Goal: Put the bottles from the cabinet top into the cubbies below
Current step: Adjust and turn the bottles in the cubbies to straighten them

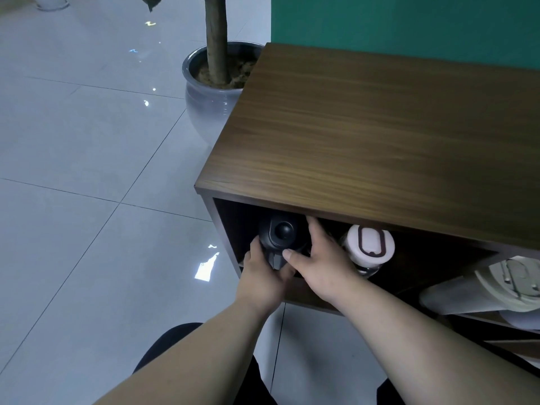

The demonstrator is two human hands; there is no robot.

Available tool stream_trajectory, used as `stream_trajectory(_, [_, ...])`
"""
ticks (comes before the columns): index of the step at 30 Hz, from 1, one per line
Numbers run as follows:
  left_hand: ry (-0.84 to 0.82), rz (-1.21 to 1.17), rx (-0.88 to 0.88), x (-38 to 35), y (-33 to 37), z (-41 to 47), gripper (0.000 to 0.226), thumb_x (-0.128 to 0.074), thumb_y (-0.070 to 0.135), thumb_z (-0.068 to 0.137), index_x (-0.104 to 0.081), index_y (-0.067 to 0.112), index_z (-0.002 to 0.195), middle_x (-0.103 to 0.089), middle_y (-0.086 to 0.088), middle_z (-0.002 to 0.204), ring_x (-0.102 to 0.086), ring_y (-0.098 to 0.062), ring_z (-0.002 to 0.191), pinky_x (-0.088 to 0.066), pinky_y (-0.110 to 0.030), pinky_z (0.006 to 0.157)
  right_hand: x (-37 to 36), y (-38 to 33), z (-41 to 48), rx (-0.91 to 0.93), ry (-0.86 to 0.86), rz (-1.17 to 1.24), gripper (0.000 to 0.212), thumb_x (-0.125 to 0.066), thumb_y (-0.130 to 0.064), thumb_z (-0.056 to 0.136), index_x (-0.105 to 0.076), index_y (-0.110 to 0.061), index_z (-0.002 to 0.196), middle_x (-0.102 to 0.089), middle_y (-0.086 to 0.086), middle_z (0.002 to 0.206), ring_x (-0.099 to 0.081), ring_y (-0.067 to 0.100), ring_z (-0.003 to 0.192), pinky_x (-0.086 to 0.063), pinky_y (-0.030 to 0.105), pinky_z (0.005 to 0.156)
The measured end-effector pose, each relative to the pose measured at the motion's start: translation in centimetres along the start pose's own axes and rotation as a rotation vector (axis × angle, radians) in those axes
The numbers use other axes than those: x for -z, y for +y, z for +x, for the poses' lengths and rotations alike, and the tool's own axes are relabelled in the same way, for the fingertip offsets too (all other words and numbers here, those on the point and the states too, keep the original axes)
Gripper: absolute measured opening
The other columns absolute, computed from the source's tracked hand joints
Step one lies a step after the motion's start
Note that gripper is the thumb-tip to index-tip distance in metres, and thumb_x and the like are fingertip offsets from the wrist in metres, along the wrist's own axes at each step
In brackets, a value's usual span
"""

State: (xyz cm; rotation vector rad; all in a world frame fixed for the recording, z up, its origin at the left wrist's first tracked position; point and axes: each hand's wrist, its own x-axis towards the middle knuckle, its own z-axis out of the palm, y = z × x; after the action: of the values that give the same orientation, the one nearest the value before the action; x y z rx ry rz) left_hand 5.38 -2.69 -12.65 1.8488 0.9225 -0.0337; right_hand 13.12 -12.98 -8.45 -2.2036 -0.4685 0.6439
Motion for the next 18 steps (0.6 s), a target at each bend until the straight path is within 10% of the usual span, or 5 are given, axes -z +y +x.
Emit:
stream_trajectory(7, [0.013,-0.012,-0.003,-0.3,0.0,-0.2,0.067,-0.071,0.038,0.087,-0.042,0.016,0.142,-0.057,-0.011,0.134,-0.06,-0.03,0.12,-0.053,-0.044,0.099,0.2,0.4,0.1,0.018,-0.037,-0.013,0.083,-0.067,-0.03,0.095,-0.017,-0.036,0.161,-0.03,-0.005,0.167,-0.031,0.016,0.152,-0.03,0.037,0.122])
stream_trajectory(18, [-0.025,-0.023,-0.028,0.0,-1.8,1.0,0.07,-0.065,0.055,0.068,-0.048,0.039,0.134,-0.06,0.006,0.129,-0.061,-0.017,0.12,-0.055,-0.045,0.103,-1.2,0.8,-0.4,0.017,0.029,0.01,0.087,-0.069,-0.029,0.094,-0.015,-0.03,0.162,-0.031,-0.004,0.166,-0.031,0.015,0.152,-0.023,0.021,0.113])
